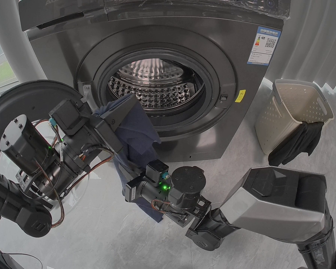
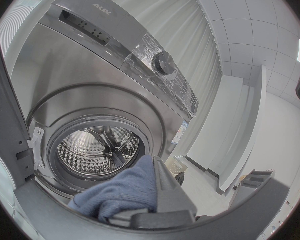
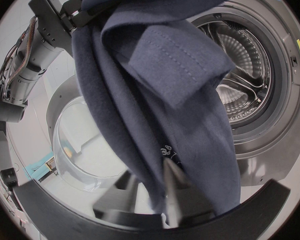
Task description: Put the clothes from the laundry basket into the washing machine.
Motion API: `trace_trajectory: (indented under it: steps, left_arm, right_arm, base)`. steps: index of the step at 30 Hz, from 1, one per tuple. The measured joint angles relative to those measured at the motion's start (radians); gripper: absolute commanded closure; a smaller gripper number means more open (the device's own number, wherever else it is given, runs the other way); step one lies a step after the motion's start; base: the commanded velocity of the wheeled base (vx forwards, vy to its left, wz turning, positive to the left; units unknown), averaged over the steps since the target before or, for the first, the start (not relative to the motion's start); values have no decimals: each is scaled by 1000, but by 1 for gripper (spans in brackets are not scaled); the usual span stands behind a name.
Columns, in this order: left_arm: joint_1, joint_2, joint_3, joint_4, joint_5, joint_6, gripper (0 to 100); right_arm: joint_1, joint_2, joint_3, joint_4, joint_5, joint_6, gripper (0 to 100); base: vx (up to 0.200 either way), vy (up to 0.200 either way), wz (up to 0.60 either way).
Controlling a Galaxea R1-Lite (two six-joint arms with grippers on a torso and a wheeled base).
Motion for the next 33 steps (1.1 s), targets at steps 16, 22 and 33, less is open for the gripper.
trace_trajectory:
  steps: [16, 22, 33]
  left_arm:
    - [29, 53, 23, 0, 1, -10, 0]
    - [64, 95, 7, 0, 55, -14, 0]
    - [99, 144, -17, -1, 97, -11, 0]
  right_arm:
    - [49, -161, 203, -21, -6, 14, 100]
    - [46, -262, 318, -34, -6, 28, 100]
    - [-76, -408, 420, -15, -42, 44, 100]
  base:
    - [0, 0, 0]
    - [0, 0, 0]
    - [0, 0, 0]
